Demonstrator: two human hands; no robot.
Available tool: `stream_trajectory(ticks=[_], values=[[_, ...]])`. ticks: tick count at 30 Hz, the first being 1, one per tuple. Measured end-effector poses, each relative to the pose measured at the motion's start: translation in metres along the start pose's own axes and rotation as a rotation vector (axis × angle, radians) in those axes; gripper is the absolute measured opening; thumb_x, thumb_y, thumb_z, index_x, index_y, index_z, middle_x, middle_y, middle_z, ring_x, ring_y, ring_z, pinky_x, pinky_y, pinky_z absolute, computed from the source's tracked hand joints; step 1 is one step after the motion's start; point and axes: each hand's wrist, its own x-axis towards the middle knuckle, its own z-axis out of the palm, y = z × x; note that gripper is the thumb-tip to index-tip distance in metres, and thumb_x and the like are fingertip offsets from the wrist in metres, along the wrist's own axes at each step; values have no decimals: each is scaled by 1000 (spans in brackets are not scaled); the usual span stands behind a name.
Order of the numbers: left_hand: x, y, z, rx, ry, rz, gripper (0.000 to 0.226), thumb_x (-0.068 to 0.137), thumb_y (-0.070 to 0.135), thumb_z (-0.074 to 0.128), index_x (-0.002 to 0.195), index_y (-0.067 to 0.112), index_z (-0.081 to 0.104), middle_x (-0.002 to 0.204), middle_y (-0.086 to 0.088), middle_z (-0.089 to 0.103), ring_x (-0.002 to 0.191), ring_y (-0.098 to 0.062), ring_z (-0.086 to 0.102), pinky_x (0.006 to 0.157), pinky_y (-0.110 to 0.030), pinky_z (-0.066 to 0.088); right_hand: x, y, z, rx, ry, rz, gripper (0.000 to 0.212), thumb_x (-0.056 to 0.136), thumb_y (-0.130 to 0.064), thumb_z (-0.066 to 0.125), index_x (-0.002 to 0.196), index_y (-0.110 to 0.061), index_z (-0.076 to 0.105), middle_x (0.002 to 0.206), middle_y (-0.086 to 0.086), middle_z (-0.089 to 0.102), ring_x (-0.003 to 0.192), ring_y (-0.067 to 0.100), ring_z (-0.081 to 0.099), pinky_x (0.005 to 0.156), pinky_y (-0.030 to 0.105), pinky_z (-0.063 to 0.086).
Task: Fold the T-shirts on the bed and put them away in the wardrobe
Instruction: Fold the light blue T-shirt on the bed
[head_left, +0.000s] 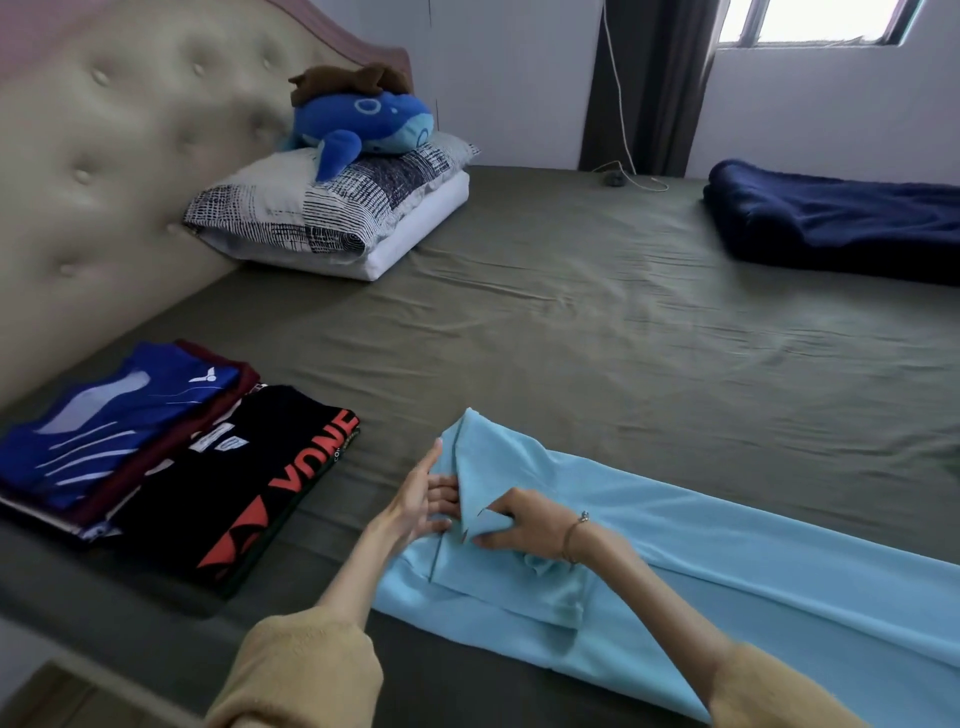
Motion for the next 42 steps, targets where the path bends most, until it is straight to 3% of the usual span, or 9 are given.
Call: stream_trajectory(ticks=[6, 11, 16, 19, 25, 29, 32, 36, 42], values=[[9, -8, 5, 64, 53, 102, 26, 91, 9, 58, 67, 10, 48, 63, -8, 51, 48, -12, 50, 46, -19, 45, -7, 1, -3, -83, 39, -10, 37, 78, -25, 72, 114, -23, 64, 100, 1, 64, 94, 18, 57, 77, 28, 41], [10, -9, 5, 65, 112, 118, 17, 88, 4, 48, 72, 10, 48, 67, -8, 55, 48, -15, 62, 43, -18, 47, -19, 13, -5, -439, 323, 267, 36, 82, -7, 52, 117, -18, 49, 119, 0, 54, 113, 22, 51, 82, 31, 34], [4, -8, 11, 23, 117, 129, 17, 91, 5, 42, 76, 9, 47, 67, -10, 64, 43, -11, 63, 41, -14, 44, -25, 26, -17, 135, 510, 307, 29, 88, 0, 43, 110, -9, 60, 89, 7, 57, 87, 23, 49, 69, 27, 35], [4, -8, 12, 45, 119, 144, 15, 93, 6, 40, 81, 7, 49, 72, -10, 64, 41, -10, 62, 41, -13, 44, -26, 24, -24, 284, 587, 240, 22, 92, -3, 42, 77, -13, 54, 65, -1, 45, 73, 21, 38, 54, 19, 30], [2, -10, 13, 38, 173, 173, 24, 87, 5, 46, 64, 12, 42, 60, -4, 45, 46, -12, 49, 45, -18, 46, -19, 19, -16, 186, 288, 169, 46, 95, -35, 50, 61, -16, 25, 59, -2, 27, 55, 14, 23, 47, 25, 21], [4, -13, 12, 64, 184, 199, 29, 84, -3, 47, 60, 12, 38, 52, -2, 38, 35, -7, 40, 39, -16, 41, -3, 19, -23, 133, 114, 130, 40, 89, -44, 57, 68, -11, 52, 66, -1, 50, 62, 15, 45, 56, 23, 33], [7, -16, 12, 105, 211, 236, 34, 82, -8, 47, 59, 13, 34, 55, -1, 32, 43, -9, 32, 38, -14, 37, 11, 21, -35, 74, 134, 124, 28, 80, -42, 70, 87, -17, 58, 82, 1, 56, 73, 17, 51, 62, 24, 38], [9, -18, 11, 121, 220, 260, 35, 81, -11, 47, 57, 13, 34, 51, 0, 33, 42, -8, 31, 38, -13, 33, 16, 29, -54, -73, -97, 283, 70, 73, -25, 79, 131, -23, 39, 105, -2, 50, 85, 16, 51, 78, 26, 44], [12, -19, 10, 112, 240, 263, 36, 76, -12, 49, 53, 12, 36, 44, 4, 33, 45, -11, 31, 38, -15, 34, 10, 44, -75, -314, -129, 432, 39, 79, -11, 62, 118, -16, 61, 107, 6, 63, 81, 19, 54, 76, 31, 52]])
